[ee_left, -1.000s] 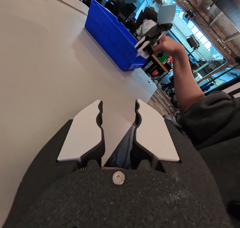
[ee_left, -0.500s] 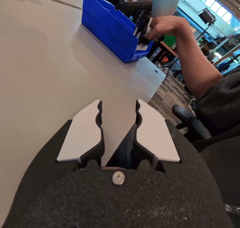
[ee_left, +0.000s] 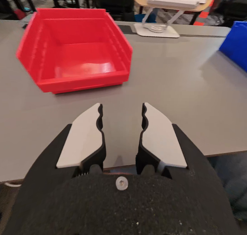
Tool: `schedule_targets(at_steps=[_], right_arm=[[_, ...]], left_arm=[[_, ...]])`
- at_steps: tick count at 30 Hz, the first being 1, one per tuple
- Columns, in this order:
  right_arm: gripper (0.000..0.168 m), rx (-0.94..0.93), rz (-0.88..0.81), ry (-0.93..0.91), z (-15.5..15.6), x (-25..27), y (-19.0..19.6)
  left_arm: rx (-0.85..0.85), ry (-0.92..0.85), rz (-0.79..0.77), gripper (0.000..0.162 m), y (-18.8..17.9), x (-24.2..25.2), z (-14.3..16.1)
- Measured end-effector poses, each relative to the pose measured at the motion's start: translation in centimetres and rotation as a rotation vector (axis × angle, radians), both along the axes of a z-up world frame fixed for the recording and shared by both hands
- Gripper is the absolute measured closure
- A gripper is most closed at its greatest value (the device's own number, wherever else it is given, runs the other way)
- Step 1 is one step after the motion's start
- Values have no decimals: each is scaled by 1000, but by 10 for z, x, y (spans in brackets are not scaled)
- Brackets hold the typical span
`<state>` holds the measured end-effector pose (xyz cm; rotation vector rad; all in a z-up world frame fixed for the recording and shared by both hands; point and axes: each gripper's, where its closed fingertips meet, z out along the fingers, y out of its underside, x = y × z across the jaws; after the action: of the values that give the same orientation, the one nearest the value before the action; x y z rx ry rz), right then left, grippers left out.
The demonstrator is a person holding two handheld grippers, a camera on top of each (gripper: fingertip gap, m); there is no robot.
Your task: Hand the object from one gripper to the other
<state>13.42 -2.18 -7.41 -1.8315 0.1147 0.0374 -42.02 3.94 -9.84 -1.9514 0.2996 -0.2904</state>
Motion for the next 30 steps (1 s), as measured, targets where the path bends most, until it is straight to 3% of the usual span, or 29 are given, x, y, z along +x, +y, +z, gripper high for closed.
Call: schedule_targets(at_steps=[3, 6, 12, 24, 30], right_arm=[[119, 60, -44, -79, -13, 5, -14], [120, 21, -81, -174, -22, 19, -22], [121, 10, -79, -163, -26, 36, -15], [121, 1, -66, -42, -32, 41, -15], [121, -19, -52, -69, -36, 38, -9]], left_arm=[[84, 62, 107, 116, 4, -33, -2], [23, 24, 109, 115, 6, -34, -13], [-17, -79, 55, 114, 10, -17, -16], [-42, -84, 57, 114, 4, -21, -21], [-54, -70, 45, 114, 5, -17, -24]])
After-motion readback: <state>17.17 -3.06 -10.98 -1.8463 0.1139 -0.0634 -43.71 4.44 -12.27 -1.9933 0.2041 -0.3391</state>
